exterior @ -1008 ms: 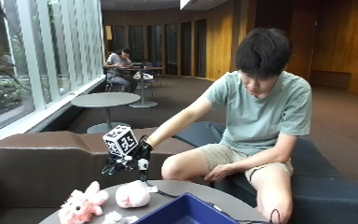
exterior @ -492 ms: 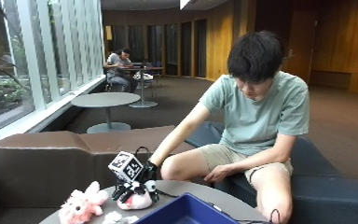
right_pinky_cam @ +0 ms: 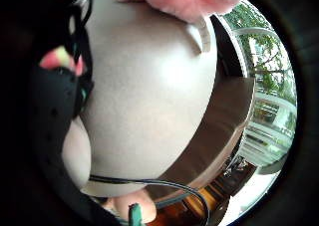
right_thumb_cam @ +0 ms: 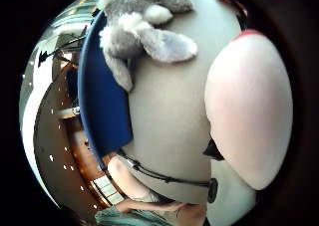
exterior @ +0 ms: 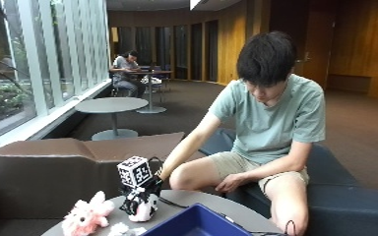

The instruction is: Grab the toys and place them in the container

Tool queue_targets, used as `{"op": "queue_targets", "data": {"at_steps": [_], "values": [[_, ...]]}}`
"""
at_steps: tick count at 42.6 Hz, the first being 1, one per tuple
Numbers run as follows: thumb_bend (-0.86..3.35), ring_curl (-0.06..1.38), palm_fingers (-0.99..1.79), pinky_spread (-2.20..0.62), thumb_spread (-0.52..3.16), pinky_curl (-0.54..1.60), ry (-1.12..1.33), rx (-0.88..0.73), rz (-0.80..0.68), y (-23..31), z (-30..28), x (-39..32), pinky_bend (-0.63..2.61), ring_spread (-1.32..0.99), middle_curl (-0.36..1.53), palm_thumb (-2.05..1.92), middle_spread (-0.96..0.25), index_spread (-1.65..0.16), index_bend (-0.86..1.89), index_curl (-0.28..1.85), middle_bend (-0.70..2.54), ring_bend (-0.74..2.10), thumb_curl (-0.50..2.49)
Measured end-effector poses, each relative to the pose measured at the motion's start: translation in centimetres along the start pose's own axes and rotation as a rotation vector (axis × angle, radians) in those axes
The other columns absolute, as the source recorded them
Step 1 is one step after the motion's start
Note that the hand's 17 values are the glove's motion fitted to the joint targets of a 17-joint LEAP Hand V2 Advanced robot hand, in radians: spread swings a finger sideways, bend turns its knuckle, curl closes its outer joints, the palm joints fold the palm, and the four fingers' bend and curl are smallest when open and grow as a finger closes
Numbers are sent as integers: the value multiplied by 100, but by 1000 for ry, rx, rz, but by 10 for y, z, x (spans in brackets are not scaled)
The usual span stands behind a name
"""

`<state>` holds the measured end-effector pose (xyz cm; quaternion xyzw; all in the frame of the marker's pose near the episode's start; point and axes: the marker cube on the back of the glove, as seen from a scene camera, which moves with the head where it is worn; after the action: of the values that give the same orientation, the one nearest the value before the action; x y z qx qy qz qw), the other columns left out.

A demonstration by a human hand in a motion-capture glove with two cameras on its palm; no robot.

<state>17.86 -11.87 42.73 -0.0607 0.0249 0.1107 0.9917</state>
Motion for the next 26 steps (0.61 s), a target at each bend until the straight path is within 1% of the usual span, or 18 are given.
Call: {"op": "queue_targets", "data": {"at_steps": [1,2,4,6,10,17,23,26], "values": [[23,48,59,-22,136,40,-2,8,5,-2,-2,0,120,-16,16,53,0,-18,20,18,27,88,47],[25,47,65,-24,132,39,-6,12,12,-4,-3,0,118,-19,17,58,-1,-18,20,17,31,88,50],[24,49,87,-27,120,38,-20,9,28,-8,-8,1,115,-24,19,63,-5,-21,26,18,40,94,54],[24,50,90,-29,113,38,-27,-8,43,-10,-13,0,112,-27,21,66,-8,-22,29,19,44,96,57],[24,55,107,-32,100,38,-19,-35,68,-8,-35,-1,106,-32,26,70,-14,-26,38,22,60,102,63],[22,63,108,-34,79,41,29,80,47,1,-107,-15,105,-38,35,73,-21,-31,51,30,78,110,72],[21,67,106,-35,63,44,61,173,11,9,-207,-47,106,-42,42,73,-26,-35,62,36,90,115,78],[20,69,103,-35,56,45,65,216,6,16,-248,-61,108,-43,45,74,-28,-37,66,39,95,118,81]]}}
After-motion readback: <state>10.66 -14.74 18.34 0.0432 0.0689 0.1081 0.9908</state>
